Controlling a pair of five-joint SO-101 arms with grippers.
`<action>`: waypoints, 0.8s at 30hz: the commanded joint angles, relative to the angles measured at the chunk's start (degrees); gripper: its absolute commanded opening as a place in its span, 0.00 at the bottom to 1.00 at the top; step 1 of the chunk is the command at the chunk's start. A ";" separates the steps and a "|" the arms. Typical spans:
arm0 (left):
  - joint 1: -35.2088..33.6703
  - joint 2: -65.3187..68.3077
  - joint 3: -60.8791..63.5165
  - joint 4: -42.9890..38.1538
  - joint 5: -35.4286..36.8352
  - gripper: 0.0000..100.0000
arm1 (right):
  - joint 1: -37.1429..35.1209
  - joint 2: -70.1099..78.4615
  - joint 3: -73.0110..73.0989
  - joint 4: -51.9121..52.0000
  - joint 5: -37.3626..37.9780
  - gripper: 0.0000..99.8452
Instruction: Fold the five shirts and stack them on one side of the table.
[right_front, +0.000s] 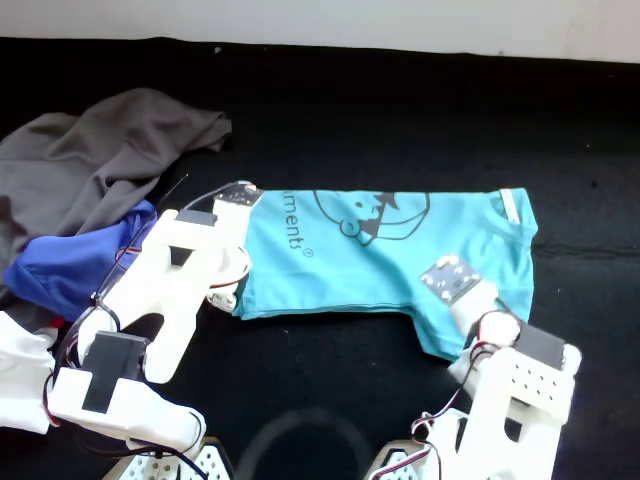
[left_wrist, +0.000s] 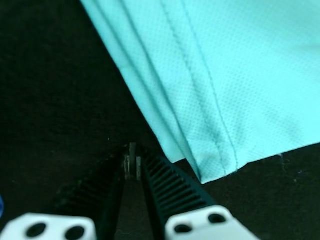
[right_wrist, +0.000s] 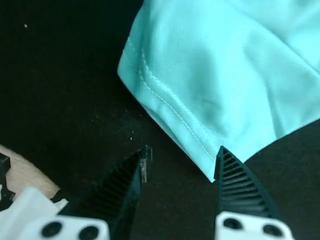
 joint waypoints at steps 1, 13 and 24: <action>0.57 0.66 0.57 -0.62 0.00 0.01 | -0.57 -0.92 2.77 -3.65 2.64 0.20; 0.57 0.75 0.57 -0.62 0.00 0.01 | -0.57 -0.84 10.33 -14.02 3.08 0.20; 0.57 0.75 0.57 -0.53 0.18 0.01 | 0.40 -0.84 12.26 -20.00 2.99 0.00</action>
